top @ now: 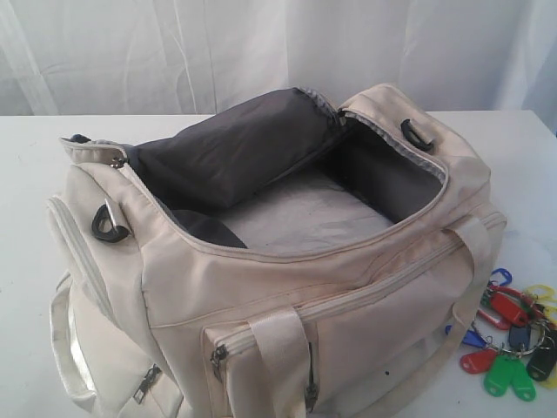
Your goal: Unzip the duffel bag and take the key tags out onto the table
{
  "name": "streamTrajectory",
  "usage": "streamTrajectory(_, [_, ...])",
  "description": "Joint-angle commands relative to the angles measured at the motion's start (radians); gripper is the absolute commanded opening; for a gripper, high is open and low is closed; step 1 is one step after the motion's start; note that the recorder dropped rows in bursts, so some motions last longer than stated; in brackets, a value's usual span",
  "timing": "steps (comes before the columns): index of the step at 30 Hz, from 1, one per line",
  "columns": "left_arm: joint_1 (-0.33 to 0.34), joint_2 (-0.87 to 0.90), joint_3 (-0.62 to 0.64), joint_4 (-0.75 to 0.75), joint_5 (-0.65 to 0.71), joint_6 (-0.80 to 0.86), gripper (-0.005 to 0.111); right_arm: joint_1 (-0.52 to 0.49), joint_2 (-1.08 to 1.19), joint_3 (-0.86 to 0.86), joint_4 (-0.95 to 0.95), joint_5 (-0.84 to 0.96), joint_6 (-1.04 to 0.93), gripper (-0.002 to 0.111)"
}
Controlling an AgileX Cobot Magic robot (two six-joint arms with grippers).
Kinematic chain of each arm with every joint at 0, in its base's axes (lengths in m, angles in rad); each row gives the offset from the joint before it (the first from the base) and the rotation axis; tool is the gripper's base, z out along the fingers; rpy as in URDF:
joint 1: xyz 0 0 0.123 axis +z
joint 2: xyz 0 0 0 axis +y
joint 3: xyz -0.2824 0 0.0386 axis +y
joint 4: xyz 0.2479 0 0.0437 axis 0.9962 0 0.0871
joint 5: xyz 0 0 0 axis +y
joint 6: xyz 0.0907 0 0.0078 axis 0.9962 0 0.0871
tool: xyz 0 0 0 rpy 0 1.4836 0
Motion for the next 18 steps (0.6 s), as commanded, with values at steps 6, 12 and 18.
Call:
streamTrajectory(6, [-0.005,-0.005,0.004,-0.007,-0.028,-0.01,0.0,-0.004,-0.007,0.005,-0.002,-0.013,-0.012,0.0])
streamTrajectory(12, [-0.005,-0.005,0.004,-0.007,-0.028,-0.01,0.0,-0.004,-0.007,0.005,-0.002,-0.013,0.004,0.0])
streamTrajectory(18, [-0.005,-0.005,0.004,-0.007,-0.028,-0.01,0.0,-0.004,-0.007,0.005,-0.002,-0.013,0.004,0.0])
